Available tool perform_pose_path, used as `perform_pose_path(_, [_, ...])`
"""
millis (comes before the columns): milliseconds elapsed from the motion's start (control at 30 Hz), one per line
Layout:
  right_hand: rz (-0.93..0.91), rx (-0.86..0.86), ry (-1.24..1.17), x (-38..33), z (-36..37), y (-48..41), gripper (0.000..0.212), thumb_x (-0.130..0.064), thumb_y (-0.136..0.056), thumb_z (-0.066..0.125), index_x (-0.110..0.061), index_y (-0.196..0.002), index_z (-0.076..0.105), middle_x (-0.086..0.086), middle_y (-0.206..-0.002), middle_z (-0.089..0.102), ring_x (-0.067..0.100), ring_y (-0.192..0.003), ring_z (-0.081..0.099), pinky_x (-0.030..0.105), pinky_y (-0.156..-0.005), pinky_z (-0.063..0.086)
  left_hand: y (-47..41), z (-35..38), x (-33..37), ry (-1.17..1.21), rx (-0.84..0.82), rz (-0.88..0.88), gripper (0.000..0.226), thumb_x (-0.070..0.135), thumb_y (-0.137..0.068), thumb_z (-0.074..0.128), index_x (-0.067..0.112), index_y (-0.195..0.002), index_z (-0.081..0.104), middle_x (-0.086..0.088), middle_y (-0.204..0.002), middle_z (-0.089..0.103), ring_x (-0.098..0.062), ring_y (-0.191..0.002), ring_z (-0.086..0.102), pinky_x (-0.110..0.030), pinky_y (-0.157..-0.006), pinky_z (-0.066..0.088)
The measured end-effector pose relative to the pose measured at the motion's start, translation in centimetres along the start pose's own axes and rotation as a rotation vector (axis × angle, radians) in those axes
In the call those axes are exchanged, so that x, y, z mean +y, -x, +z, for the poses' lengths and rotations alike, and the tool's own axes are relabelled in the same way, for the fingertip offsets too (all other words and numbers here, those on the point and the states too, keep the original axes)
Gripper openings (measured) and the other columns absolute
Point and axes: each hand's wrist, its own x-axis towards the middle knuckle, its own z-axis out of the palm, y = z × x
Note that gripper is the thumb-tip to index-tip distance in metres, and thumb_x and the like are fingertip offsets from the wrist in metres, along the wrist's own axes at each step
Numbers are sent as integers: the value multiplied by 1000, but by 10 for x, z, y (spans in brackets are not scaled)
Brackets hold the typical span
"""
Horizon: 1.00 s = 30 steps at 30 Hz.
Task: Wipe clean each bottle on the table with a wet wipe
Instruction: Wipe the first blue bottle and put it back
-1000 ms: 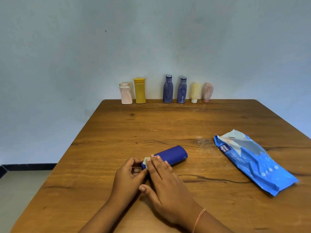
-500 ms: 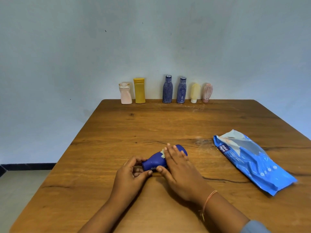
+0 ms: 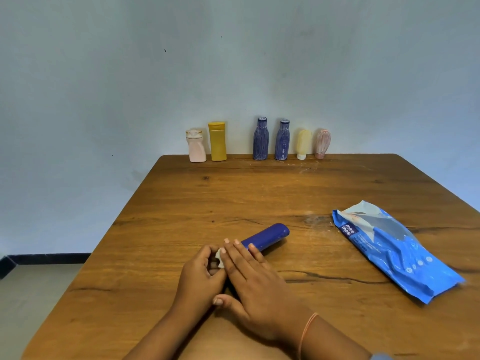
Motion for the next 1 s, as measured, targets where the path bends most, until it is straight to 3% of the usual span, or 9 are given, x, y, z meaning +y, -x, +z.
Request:
perform_pose_path(67, [80, 8, 37, 13, -2, 2, 75, -63, -94, 13, -10, -147, 22, 7, -154, 19, 20, -142, 14, 35, -109, 12, -1, 2, -2, 47, -1, -29, 30, -4, -77, 68, 23, -84, 58, 2, -74, 66, 2, -59, 60, -8, -56, 47])
perform_pose_path(133, [169, 59, -10, 32, -7, 3, 81, -67, -87, 0, -14, -148, 1, 0, -155, -6, 14, -143, -8, 34, -115, 2, -3, 3, -5, 62, -1, -40, 31, -1, -74, 73, 24, -86, 58, -3, -77, 68, -6, -63, 61, -12, -59, 50])
perform_pose_path(200, [289, -5, -81, 53, -14, 4, 84, -69, -78, -8, -19, -145, -14, -4, -151, -22, 8, -138, -23, 30, -116, -10, -4, 4, -6, 65, -11, -48, 31, 1, -74, 73, 24, -87, 58, -1, -78, 67, -4, -62, 59, -12, -58, 49])
perform_pose_path(333, [368, -5, -141, 61, -24, 3, 97, -78, -66, -17, -22, -145, -14, -5, -153, -21, 7, -137, -24, 27, -112, -11, -3, 2, -5, 83, -17, -30, 26, 4, -77, 71, 24, -87, 59, -2, -81, 66, -6, -66, 58, -15, -61, 50])
perform_pose_path(500, [392, -36, -151, 53, -31, 0, 85, -69, -78, 0, -20, -147, -8, -4, -155, -16, 7, -139, -19, 26, -113, -8, -1, 1, -2, 91, -29, 13, 24, 8, -83, 65, 27, -97, 58, -16, -77, 66, -19, -65, 63, -27, -63, 52])
perform_pose_path(567, [398, -59, -161, 54, -33, -3, 84, -67, -80, 3, -19, -148, -6, -3, -156, -12, 9, -141, -14, 27, -114, -6, 0, 1, -1, 92, -35, 37, 27, 8, -85, 62, 30, -101, 56, -18, -72, 63, -17, -61, 64, -27, -62, 52])
perform_pose_path(700, [397, -78, -165, 55, -30, -7, 85, -67, -80, 4, -17, -149, -2, 0, -157, -7, 10, -143, -9, 27, -114, -3, 0, -1, -1, 98, -30, 39, 33, 7, -81, 67, 32, -100, 58, -6, -74, 60, -16, -66, 62, -25, -63, 52])
perform_pose_path(833, [404, -85, -188, 52, -29, -7, 86, -68, -79, 3, -18, -149, -3, -1, -157, -9, 10, -142, -11, 26, -113, -4, 0, 0, -2, 98, -52, 38, 39, -3, -74, 71, 25, -99, 59, -2, -76, 59, -1, -62, 55, -13, -60, 49])
perform_pose_path(1000, [260, -20, -176, 26, -28, -6, 89, -70, -75, -4, -20, -148, -5, -4, -155, -14, 6, -138, -19, 25, -112, -11, -1, -1, -4, 135, -43, 31, 35, 2, -76, 71, 25, -100, 59, -7, -72, 63, -9, -62, 57, -21, -59, 50])
